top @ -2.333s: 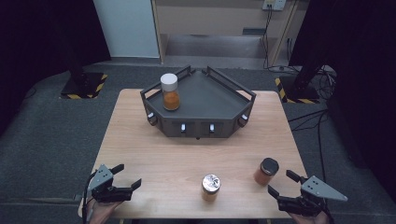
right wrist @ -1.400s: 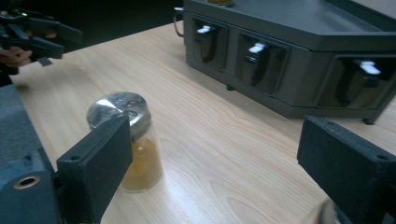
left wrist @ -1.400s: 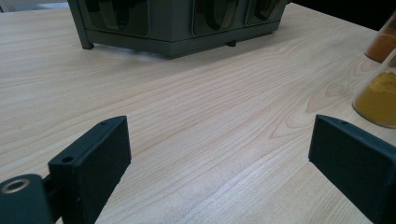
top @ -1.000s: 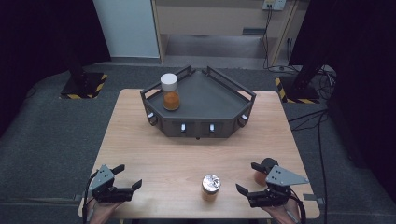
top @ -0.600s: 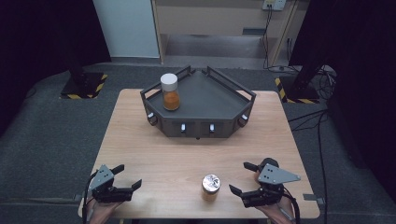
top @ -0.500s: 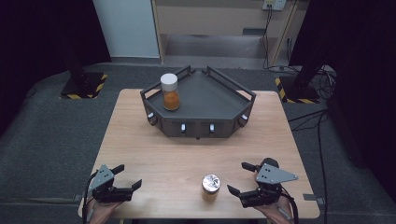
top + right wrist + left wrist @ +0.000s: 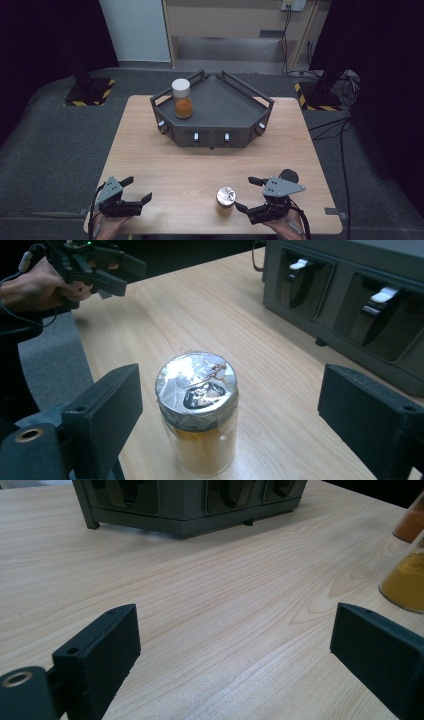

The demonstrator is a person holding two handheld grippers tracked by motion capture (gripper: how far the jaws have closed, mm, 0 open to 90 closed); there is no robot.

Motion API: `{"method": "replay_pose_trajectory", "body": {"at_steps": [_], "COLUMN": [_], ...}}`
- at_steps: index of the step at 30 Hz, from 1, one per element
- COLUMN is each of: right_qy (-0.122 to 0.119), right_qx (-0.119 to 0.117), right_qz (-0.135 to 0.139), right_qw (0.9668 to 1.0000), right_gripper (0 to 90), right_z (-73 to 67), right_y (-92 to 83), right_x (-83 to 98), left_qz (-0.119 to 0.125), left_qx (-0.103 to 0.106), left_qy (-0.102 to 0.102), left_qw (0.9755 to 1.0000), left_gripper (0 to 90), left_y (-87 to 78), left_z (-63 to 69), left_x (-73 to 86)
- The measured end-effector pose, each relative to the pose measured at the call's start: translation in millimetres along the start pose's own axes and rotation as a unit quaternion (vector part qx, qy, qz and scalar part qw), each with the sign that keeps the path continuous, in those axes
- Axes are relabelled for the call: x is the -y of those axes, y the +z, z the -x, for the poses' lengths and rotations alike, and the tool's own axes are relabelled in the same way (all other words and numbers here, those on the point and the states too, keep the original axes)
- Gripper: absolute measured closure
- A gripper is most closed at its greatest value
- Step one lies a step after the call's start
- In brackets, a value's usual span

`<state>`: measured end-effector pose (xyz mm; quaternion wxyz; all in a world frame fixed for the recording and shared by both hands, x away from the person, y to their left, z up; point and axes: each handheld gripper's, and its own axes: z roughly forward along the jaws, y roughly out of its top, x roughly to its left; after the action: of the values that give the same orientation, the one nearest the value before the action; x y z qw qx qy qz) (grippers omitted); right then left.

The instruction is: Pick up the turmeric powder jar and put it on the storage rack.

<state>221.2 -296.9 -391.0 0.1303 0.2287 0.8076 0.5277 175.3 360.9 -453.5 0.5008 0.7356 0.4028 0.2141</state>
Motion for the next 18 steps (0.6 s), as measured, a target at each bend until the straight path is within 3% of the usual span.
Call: {"method": "replay_pose_trajectory", "body": {"at_steps": [18], "right_qy": [0.006], "right_qx": [-0.03], "right_qz": [-0.022], "right_qw": [0.9993], "right_gripper": [11.1], "right_z": [2.4], "right_y": [27.6], "right_x": [-1.6], "left_qz": [-0.003], "left_qx": [0.001], "left_qy": [0.001], "left_qw": [1.0], "left_gripper": [5.0], "left_y": [0.5], "left_z": [0.0], "left_x": [-0.6]}}
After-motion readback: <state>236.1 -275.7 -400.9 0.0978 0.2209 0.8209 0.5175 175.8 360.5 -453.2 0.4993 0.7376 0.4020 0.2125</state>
